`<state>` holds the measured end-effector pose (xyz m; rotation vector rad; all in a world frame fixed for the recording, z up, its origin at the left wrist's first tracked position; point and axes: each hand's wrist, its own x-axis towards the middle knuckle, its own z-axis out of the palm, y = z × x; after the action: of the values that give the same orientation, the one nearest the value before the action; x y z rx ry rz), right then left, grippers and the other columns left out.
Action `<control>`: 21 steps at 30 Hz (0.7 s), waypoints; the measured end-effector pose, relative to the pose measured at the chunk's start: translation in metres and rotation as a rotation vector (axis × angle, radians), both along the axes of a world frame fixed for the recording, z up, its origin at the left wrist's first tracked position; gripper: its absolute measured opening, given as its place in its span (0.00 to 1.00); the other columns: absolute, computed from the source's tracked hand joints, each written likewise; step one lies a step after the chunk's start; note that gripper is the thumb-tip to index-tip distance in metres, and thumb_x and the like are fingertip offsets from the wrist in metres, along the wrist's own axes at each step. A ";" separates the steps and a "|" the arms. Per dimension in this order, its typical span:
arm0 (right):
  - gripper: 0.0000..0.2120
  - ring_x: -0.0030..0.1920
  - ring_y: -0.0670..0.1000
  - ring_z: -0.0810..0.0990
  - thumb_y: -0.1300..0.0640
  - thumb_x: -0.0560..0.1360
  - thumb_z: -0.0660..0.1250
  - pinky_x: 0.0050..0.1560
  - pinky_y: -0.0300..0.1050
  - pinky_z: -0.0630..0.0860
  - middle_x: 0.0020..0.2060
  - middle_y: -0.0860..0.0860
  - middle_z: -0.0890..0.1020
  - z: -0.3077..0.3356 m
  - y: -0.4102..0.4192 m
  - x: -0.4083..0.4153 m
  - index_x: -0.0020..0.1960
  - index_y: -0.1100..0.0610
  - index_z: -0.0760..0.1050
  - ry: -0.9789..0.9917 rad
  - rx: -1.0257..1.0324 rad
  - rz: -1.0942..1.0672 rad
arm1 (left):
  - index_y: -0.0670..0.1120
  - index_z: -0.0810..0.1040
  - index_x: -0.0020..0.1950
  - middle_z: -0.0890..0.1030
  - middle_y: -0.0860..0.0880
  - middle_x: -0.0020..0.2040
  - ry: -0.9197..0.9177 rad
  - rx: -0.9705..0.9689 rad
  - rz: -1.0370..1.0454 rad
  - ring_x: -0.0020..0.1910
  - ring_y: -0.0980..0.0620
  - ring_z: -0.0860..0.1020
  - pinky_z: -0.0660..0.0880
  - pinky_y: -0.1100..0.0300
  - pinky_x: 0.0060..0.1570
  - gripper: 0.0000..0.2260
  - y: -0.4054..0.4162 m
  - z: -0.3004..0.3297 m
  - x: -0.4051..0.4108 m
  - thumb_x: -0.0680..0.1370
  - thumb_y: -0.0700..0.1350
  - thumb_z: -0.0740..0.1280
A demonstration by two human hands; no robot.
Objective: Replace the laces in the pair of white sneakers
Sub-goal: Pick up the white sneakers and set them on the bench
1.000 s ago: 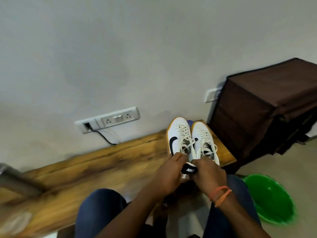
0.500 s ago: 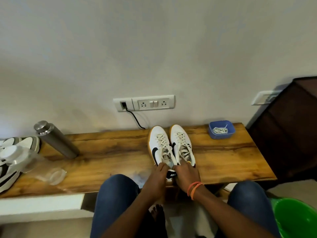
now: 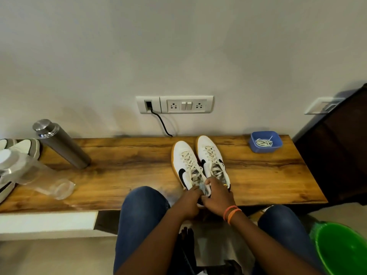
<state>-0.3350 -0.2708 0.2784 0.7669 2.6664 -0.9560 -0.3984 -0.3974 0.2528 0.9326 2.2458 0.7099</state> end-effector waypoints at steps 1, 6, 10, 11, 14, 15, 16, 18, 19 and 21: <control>0.19 0.56 0.56 0.77 0.45 0.67 0.68 0.57 0.57 0.74 0.53 0.48 0.77 0.000 -0.001 -0.003 0.55 0.46 0.65 0.068 -0.034 -0.135 | 0.46 0.77 0.58 0.78 0.49 0.57 -0.035 0.011 0.045 0.57 0.50 0.77 0.73 0.61 0.56 0.16 0.000 0.000 -0.001 0.72 0.44 0.75; 0.24 0.65 0.60 0.72 0.44 0.73 0.67 0.62 0.61 0.68 0.60 0.54 0.77 -0.001 -0.008 -0.019 0.65 0.53 0.69 -0.135 0.173 -0.200 | 0.47 0.79 0.45 0.80 0.50 0.50 -0.133 0.071 0.226 0.52 0.52 0.78 0.72 0.65 0.48 0.12 -0.002 0.005 -0.010 0.69 0.31 0.72; 0.16 0.58 0.59 0.79 0.52 0.74 0.69 0.55 0.53 0.78 0.57 0.56 0.80 -0.005 0.003 -0.031 0.59 0.56 0.75 -0.192 0.153 -0.122 | 0.45 0.82 0.45 0.81 0.48 0.50 -0.044 0.122 0.305 0.51 0.50 0.79 0.73 0.62 0.47 0.17 -0.003 0.023 -0.011 0.71 0.27 0.60; 0.15 0.57 0.59 0.79 0.54 0.74 0.68 0.54 0.52 0.78 0.56 0.57 0.80 -0.005 0.005 -0.033 0.59 0.57 0.75 -0.198 0.173 -0.091 | 0.45 0.82 0.47 0.81 0.48 0.51 0.025 0.115 0.306 0.51 0.50 0.78 0.75 0.61 0.47 0.16 -0.004 0.027 -0.012 0.72 0.28 0.60; 0.12 0.56 0.59 0.80 0.55 0.75 0.66 0.53 0.52 0.79 0.55 0.58 0.81 -0.006 0.019 -0.035 0.57 0.57 0.76 -0.201 0.260 0.025 | 0.46 0.78 0.57 0.77 0.47 0.57 0.238 0.154 0.304 0.56 0.48 0.76 0.76 0.55 0.52 0.16 -0.005 0.037 -0.028 0.72 0.33 0.64; 0.12 0.57 0.59 0.80 0.55 0.75 0.66 0.54 0.52 0.79 0.55 0.57 0.81 -0.006 0.027 -0.035 0.58 0.57 0.75 -0.212 0.285 0.083 | 0.46 0.75 0.62 0.75 0.46 0.61 0.289 0.157 0.254 0.61 0.47 0.74 0.75 0.53 0.55 0.20 -0.005 0.040 -0.037 0.71 0.35 0.67; 0.14 0.58 0.59 0.79 0.56 0.75 0.66 0.55 0.53 0.78 0.57 0.57 0.80 -0.006 0.037 -0.035 0.60 0.56 0.74 -0.234 0.306 0.155 | 0.45 0.71 0.67 0.72 0.46 0.65 0.307 0.125 0.169 0.66 0.44 0.70 0.73 0.50 0.60 0.27 -0.005 0.039 -0.046 0.69 0.38 0.71; 0.18 0.63 0.60 0.75 0.56 0.75 0.65 0.59 0.55 0.76 0.62 0.57 0.77 -0.005 0.059 -0.037 0.65 0.54 0.71 -0.260 0.355 0.300 | 0.43 0.55 0.78 0.57 0.42 0.77 0.278 -0.088 -0.037 0.77 0.38 0.54 0.61 0.43 0.72 0.48 -0.005 0.043 -0.062 0.65 0.46 0.79; 0.21 0.65 0.60 0.74 0.56 0.75 0.65 0.60 0.56 0.75 0.64 0.57 0.75 -0.004 0.070 -0.041 0.67 0.52 0.69 -0.263 0.389 0.360 | 0.42 0.44 0.80 0.46 0.41 0.80 0.284 -0.218 -0.119 0.78 0.37 0.44 0.52 0.39 0.74 0.58 -0.003 0.043 -0.072 0.63 0.50 0.81; 0.24 0.66 0.60 0.72 0.54 0.76 0.65 0.61 0.55 0.74 0.66 0.57 0.75 0.000 0.090 -0.045 0.71 0.50 0.66 -0.246 0.449 0.432 | 0.43 0.32 0.78 0.32 0.40 0.78 0.368 -0.371 -0.222 0.76 0.35 0.34 0.42 0.33 0.72 0.68 0.001 0.042 -0.089 0.60 0.56 0.82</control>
<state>-0.3803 -0.1804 0.2785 0.3199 2.6787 -0.1481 -0.4873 -0.3962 0.2947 1.1674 2.4152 0.0149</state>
